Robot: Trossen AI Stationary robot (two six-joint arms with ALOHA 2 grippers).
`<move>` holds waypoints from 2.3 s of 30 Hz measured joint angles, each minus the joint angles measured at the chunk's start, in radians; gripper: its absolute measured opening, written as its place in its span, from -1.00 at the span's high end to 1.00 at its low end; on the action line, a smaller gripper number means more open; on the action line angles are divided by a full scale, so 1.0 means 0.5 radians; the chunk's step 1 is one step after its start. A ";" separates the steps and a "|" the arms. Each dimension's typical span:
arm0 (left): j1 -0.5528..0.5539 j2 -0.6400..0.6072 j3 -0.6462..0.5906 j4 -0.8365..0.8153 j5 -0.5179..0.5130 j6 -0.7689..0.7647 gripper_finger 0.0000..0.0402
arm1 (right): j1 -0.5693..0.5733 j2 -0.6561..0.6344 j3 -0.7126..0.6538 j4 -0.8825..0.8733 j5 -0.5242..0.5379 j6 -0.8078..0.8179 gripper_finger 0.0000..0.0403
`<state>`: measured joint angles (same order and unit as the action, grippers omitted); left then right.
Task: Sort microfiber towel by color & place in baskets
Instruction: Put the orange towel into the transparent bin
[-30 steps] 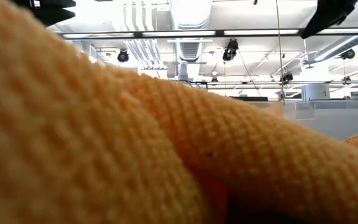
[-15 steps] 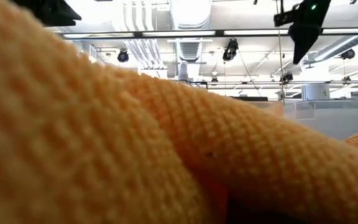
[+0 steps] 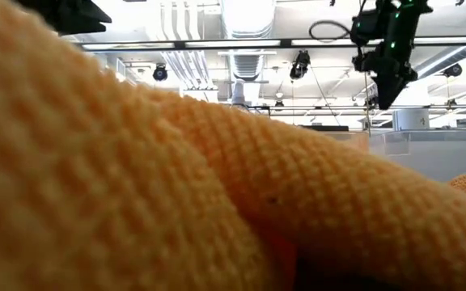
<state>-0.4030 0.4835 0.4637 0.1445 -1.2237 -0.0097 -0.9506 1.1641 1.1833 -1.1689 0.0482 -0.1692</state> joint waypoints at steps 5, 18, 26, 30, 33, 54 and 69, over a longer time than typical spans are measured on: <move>0.000 0.023 -0.001 -0.019 0.043 0.000 0.34 | -0.002 0.157 -0.019 0.044 -0.009 -0.001 0.64; 0.000 0.093 -0.002 -0.045 0.082 0.000 0.34 | -0.002 0.638 -0.032 0.200 -0.008 -0.001 0.53; 0.001 0.092 -0.002 -0.073 0.145 0.000 0.34 | -0.002 0.737 -0.032 0.208 -0.006 -0.016 0.25; 0.000 0.098 -0.002 -0.074 0.148 0.000 0.34 | -0.002 0.749 -0.032 0.211 -0.006 -0.026 0.17; 0.000 0.099 -0.002 -0.080 0.157 0.000 0.34 | -0.002 0.757 -0.032 0.213 -0.006 -0.029 0.16; 0.000 0.117 -0.002 -0.085 0.179 -0.006 0.34 | -0.024 0.952 -0.033 0.195 0.591 0.056 0.16; 0.001 0.133 -0.002 -0.090 0.180 -0.008 0.34 | -0.036 1.142 -0.033 0.194 0.199 0.101 0.16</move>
<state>-0.4026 0.5501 0.4625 0.0996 -1.1336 -0.0139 -0.9688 1.7353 1.1667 -1.0719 0.1475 -0.1184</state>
